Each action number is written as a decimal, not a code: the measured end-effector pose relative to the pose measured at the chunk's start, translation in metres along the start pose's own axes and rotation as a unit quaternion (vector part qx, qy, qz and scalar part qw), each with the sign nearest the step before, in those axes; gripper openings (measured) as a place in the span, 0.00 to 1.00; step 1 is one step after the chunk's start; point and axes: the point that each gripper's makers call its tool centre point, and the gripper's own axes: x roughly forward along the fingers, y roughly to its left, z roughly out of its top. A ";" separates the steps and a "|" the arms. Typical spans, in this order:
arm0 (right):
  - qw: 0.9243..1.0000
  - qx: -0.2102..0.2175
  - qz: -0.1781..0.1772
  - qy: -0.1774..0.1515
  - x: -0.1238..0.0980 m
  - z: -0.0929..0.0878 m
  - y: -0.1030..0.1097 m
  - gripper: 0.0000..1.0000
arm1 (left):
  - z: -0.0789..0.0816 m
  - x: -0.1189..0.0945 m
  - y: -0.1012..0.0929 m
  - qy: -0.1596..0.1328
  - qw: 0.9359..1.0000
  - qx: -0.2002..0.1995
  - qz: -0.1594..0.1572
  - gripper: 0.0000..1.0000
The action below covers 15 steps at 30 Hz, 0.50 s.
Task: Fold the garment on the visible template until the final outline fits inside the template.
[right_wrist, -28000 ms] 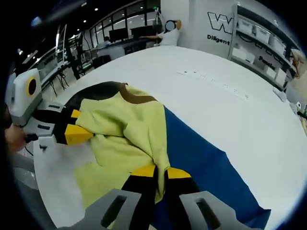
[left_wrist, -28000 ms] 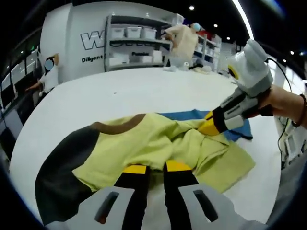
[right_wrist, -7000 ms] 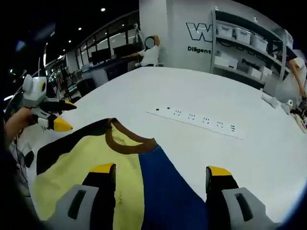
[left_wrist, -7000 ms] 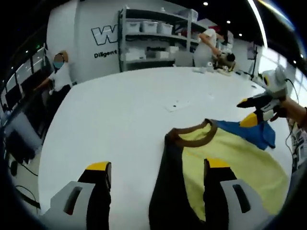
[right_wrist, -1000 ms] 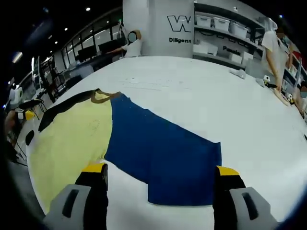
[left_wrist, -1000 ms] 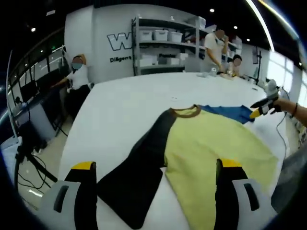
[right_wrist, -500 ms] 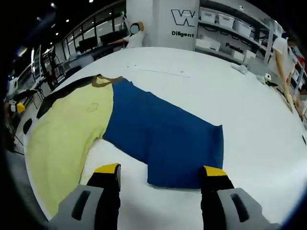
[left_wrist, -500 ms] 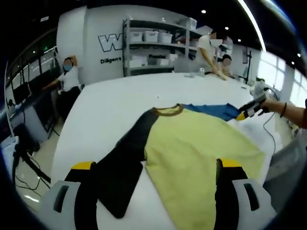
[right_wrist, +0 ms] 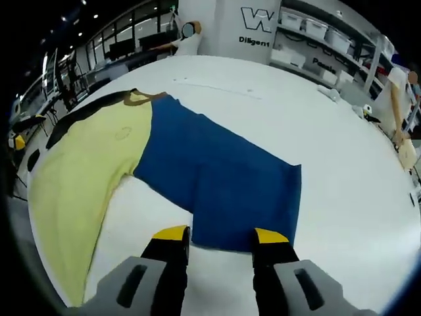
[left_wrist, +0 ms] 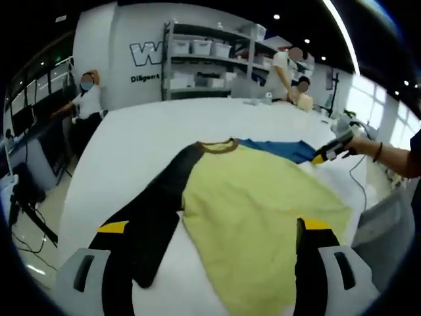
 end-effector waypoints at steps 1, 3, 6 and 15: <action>1.000 -0.001 0.001 0.000 0.000 0.000 -0.001 0.28 | -0.001 0.000 -0.001 0.002 1.000 0.002 0.000 0.99; 1.000 -0.002 0.001 0.000 0.000 0.000 -0.001 0.27 | -0.008 -0.002 -0.002 0.015 1.000 0.010 0.004 0.99; 1.000 -0.008 0.006 0.001 -0.003 0.001 0.001 0.22 | -0.011 -0.003 -0.005 0.020 1.000 0.018 0.003 0.99; 1.000 -0.013 0.021 0.007 -0.002 0.001 0.008 0.00 | -0.013 -0.006 -0.013 0.019 1.000 0.011 -0.006 0.99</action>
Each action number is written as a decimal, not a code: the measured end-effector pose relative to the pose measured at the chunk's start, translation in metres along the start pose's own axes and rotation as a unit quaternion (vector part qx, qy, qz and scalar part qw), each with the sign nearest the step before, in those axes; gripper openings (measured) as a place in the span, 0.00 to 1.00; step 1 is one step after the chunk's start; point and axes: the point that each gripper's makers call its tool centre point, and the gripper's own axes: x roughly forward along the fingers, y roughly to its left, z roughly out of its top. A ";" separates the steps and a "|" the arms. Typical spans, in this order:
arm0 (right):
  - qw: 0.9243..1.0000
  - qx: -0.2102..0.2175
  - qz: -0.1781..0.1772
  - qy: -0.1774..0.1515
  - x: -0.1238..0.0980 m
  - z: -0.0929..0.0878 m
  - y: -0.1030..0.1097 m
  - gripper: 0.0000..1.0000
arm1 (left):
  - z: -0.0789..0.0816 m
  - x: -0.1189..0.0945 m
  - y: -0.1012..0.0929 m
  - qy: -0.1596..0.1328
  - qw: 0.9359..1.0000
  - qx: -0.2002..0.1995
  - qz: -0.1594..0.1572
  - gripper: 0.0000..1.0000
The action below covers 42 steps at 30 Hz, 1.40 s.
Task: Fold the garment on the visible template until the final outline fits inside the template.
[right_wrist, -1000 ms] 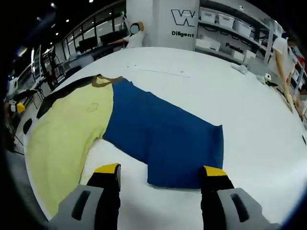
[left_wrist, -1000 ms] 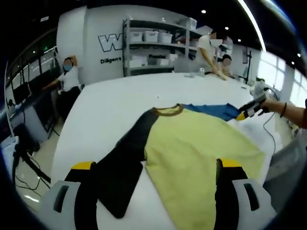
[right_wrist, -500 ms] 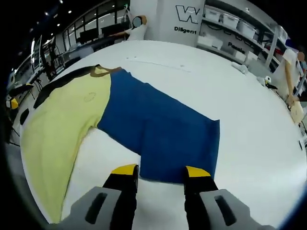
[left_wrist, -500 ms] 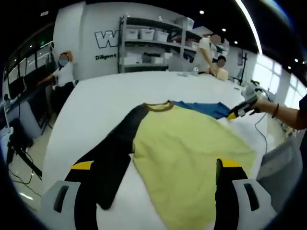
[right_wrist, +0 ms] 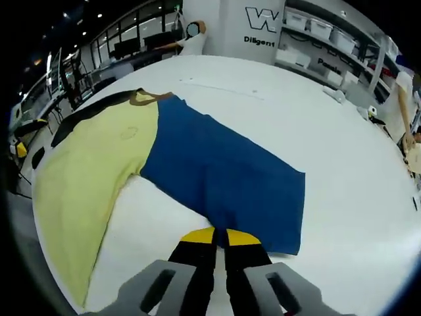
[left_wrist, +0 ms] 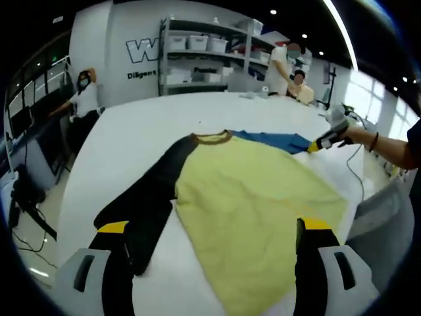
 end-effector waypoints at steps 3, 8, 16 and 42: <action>1.000 -0.005 0.000 0.000 0.000 0.000 0.001 0.00 | 0.001 -0.001 -0.002 -0.001 1.000 0.001 -0.003 0.99; 1.000 -0.003 0.001 -0.001 -0.007 0.005 -0.002 0.00 | 0.002 -0.003 -0.002 -0.003 1.000 0.001 -0.003 0.99; 0.999 0.016 -0.010 -0.031 -0.020 0.026 -0.010 0.00 | 0.000 -0.003 -0.007 0.008 1.000 0.014 -0.008 0.99; 0.997 0.028 -0.027 -0.072 -0.035 0.074 -0.016 0.00 | 0.003 -0.009 -0.021 0.007 0.998 0.054 -0.017 0.99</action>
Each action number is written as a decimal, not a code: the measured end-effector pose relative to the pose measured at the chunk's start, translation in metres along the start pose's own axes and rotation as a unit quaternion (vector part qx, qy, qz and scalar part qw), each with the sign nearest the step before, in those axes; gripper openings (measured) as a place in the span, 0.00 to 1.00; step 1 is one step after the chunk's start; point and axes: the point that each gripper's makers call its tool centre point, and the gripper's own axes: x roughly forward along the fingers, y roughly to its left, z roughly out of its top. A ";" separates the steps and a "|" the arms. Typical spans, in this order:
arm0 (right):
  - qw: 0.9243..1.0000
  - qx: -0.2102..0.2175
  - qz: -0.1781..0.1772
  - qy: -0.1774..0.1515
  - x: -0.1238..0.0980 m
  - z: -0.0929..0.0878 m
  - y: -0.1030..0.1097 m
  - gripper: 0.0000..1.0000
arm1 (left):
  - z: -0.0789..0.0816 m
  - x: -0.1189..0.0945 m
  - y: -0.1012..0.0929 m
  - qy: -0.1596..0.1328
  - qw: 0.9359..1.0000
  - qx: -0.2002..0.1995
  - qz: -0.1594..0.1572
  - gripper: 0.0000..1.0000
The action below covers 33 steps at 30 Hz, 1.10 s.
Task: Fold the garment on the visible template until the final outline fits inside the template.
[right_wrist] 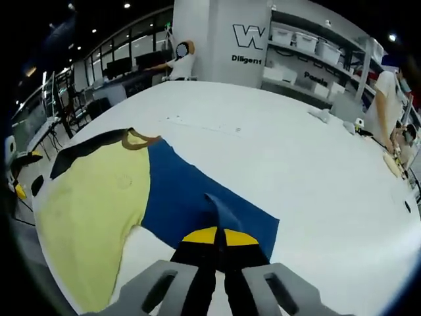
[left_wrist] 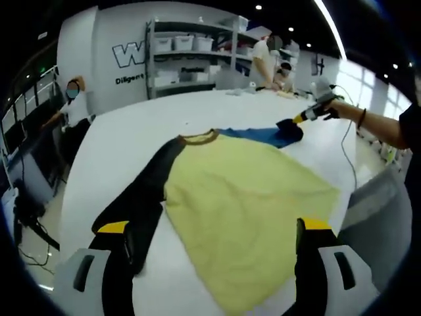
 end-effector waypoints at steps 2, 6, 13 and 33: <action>1.000 0.002 0.002 -0.001 0.001 0.003 0.002 0.00 | 0.000 0.000 -0.001 0.001 1.000 0.000 -0.003 0.99; 1.000 0.002 0.007 -0.002 0.003 0.008 0.009 0.00 | -0.005 0.000 -0.001 0.011 1.000 -0.003 -0.005 0.99; 1.000 0.001 0.019 -0.005 0.008 0.019 0.021 0.00 | -0.014 -0.002 -0.003 0.024 1.000 -0.011 -0.006 0.99; 0.998 0.002 0.059 -0.015 0.020 0.045 0.067 0.00 | -0.018 -0.005 -0.005 0.017 1.000 -0.020 -0.009 0.99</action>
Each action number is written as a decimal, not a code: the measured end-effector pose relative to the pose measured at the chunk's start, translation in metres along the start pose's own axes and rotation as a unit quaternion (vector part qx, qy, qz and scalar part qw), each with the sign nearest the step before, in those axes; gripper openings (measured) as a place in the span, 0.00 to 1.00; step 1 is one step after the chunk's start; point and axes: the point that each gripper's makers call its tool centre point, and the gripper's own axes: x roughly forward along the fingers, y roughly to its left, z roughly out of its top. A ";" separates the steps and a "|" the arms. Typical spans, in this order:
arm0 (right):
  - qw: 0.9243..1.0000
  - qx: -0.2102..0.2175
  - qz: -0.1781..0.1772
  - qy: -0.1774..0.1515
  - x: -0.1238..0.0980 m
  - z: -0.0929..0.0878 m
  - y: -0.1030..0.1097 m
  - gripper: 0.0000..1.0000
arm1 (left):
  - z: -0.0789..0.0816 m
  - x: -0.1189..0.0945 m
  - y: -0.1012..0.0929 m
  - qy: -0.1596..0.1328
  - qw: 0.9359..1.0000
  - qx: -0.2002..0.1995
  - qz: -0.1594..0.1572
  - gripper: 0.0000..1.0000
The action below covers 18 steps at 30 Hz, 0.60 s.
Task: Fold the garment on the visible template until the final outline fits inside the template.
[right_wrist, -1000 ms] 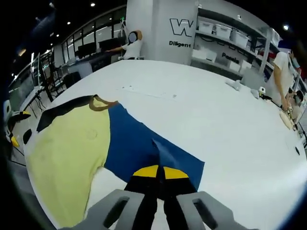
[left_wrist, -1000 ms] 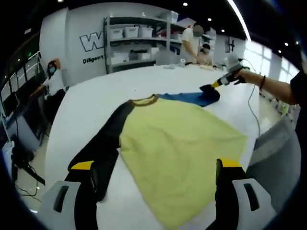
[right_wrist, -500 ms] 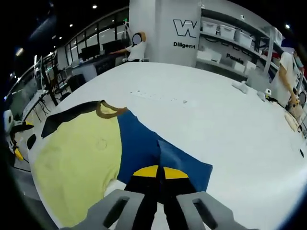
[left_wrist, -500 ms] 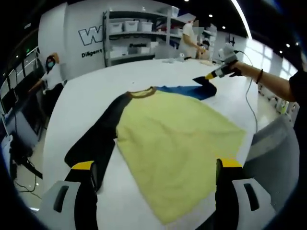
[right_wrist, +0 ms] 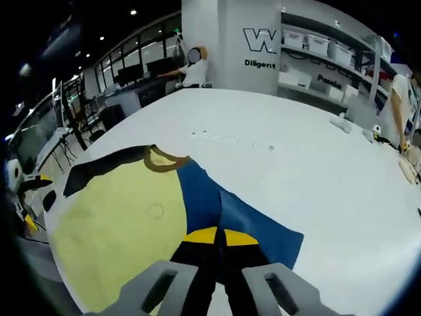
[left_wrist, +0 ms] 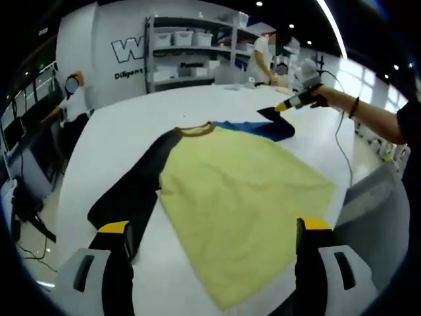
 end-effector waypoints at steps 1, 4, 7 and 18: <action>1.000 -0.001 0.002 -0.002 0.001 0.002 0.002 0.00 | 0.000 0.000 0.000 0.001 1.000 0.000 0.000 0.99; 1.000 -0.005 0.006 -0.003 0.003 0.005 0.007 0.00 | -0.001 0.000 -0.001 0.003 1.000 -0.001 -0.001 0.99; 1.000 -0.006 0.012 -0.005 0.005 0.009 0.013 0.00 | -0.001 0.000 -0.002 0.001 1.000 -0.001 -0.003 0.99; 0.999 -0.010 0.033 -0.011 0.013 0.016 0.038 0.00 | -0.003 0.000 -0.004 0.000 1.000 -0.011 -0.009 0.99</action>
